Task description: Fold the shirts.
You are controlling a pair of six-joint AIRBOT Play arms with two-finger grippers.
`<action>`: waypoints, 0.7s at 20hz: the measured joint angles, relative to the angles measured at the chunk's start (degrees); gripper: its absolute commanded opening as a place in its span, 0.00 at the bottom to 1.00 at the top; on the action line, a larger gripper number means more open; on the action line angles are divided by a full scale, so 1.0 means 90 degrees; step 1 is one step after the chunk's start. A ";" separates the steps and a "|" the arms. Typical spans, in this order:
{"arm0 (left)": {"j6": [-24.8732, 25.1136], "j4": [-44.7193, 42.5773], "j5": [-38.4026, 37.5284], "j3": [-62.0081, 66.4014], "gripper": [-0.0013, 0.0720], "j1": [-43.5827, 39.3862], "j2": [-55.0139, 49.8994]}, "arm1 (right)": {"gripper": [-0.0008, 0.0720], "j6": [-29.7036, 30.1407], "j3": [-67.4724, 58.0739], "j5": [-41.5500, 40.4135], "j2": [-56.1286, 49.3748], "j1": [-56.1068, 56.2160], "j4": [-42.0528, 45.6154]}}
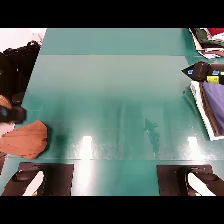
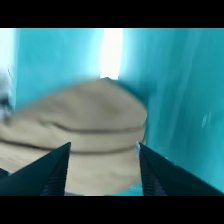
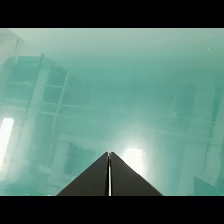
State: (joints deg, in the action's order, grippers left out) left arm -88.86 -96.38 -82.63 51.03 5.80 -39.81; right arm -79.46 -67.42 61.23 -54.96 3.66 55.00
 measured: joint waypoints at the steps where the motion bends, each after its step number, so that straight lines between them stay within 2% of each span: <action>1: -0.0002 -0.0034 0.0092 -0.0471 0.70 0.0000 0.0000 | 0.03 0.0002 0.0000 0.0000 0.0000 0.0000 0.0000; 6: -0.0408 -0.0187 0.0522 -0.2093 0.67 0.0000 0.0000 | 0.03 0.0002 0.0000 0.0017 0.0000 0.0000 0.0000; 7: -0.0505 -0.0199 0.0551 -0.2193 0.30 0.0000 0.0002 | 0.03 0.0000 0.0000 0.0019 0.0000 0.0000 0.0000; 8: -0.0580 -0.0233 0.0563 -0.2242 0.07 0.0000 0.0000 | 0.03 0.0002 0.0000 0.0022 0.0000 0.0000 0.0000; 11: -0.0697 -0.0236 0.0529 -0.2067 0.05 0.0002 0.0000 | 0.03 0.0000 0.0000 0.0022 0.0000 0.0000 0.0000; 14: -0.0726 -0.0233 0.0318 -0.1239 0.05 0.0002 0.0000 | 0.03 0.0000 -0.0007 0.0022 0.0000 0.0000 0.0000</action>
State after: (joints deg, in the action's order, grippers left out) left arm -95.39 -98.48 -79.77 39.88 5.82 -39.81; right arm -79.46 -67.48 61.43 -54.96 3.66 55.00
